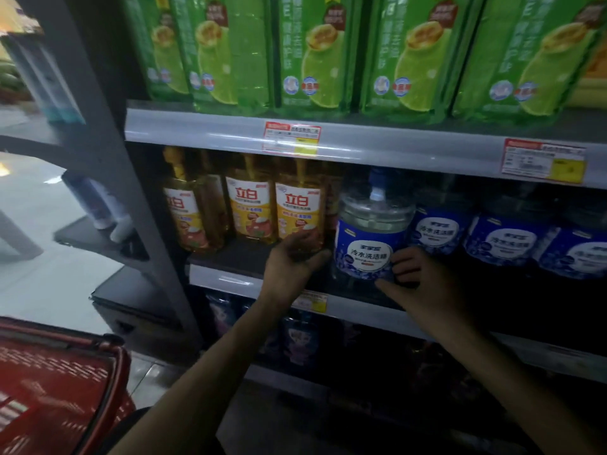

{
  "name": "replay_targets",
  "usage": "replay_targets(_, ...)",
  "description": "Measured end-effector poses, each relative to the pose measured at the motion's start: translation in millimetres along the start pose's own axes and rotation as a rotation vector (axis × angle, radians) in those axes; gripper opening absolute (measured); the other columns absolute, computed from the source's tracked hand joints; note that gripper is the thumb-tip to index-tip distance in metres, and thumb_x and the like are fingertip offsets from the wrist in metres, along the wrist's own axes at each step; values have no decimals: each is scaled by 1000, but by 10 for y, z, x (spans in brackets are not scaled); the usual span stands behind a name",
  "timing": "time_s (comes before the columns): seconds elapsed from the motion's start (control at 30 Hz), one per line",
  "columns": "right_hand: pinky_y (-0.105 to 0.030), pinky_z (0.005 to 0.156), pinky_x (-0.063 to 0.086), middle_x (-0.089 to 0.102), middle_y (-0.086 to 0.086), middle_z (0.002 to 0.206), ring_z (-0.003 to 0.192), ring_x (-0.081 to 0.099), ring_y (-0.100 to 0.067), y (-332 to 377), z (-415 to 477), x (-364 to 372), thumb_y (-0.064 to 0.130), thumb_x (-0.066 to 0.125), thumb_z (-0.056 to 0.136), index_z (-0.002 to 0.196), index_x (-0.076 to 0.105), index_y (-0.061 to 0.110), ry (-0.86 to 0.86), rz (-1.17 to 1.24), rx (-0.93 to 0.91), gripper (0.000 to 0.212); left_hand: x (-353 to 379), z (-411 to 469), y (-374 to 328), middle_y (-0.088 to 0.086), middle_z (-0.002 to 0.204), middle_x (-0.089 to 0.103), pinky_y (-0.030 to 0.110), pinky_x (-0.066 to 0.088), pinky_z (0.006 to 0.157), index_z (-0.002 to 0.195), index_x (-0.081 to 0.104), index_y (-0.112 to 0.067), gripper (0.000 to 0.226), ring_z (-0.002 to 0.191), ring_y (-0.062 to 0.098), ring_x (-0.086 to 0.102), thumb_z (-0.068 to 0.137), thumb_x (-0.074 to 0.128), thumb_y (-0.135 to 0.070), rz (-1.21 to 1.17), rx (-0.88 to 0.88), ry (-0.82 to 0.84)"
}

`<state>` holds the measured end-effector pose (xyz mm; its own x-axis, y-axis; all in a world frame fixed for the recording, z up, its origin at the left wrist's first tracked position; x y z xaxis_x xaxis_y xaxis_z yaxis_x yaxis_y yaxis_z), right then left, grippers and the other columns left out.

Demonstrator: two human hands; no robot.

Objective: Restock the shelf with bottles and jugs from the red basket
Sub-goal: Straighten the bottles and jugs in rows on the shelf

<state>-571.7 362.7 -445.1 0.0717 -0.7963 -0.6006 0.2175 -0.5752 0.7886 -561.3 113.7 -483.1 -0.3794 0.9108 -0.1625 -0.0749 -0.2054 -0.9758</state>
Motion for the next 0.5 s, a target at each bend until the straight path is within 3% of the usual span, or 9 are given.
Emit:
replay_targets(0.17,-22,81,53,62,17,105,97,61,0,362,-171,633,21,84,83,112,60,32,148,129,-104,40,-437,68,70,-5,120,73,42,57,100,134,63,-26,56,112,7,68,84,85,-41,48,10,-107)
replay_targets(0.27,-18,81,49,57,20,106,101,59,-1,553,-111,1020,19,78,88,121,55,33,194,143,-125,42,-578,94,89,-10,118,72,44,57,100,133,63,-24,51,112,5,67,87,81,-38,84,38,-122)
replay_targets(0.37,-33,94,52,55,19,109,112,59,-13,621,111,1333,14,73,89,134,50,33,140,149,-60,54,-637,128,128,-12,117,72,44,57,100,131,63,-28,42,112,3,67,92,77,-35,64,65,-121)
replay_targets(0.43,-42,103,50,58,9,127,123,57,-20,608,296,1465,14,71,89,144,44,32,92,137,10,64,-615,167,177,-14,117,73,44,57,102,127,64,-33,34,113,2,68,95,72,-36,42,50,-95)
replay_targets(0.5,-42,107,46,55,3,143,132,53,-24,565,445,1564,12,69,89,149,37,34,73,200,111,71,-556,210,209,-13,123,72,47,55,105,129,65,-34,40,119,5,66,91,69,-47,0,22,-50)
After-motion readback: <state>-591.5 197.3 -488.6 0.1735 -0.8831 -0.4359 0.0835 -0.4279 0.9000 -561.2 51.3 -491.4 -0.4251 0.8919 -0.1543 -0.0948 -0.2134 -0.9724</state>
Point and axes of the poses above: each hand's wrist, its own z-axis towards the middle knuckle, its own x-axis out of the palm, y = z × x, the point moved 9 cm from there along z, towards the middle knuckle
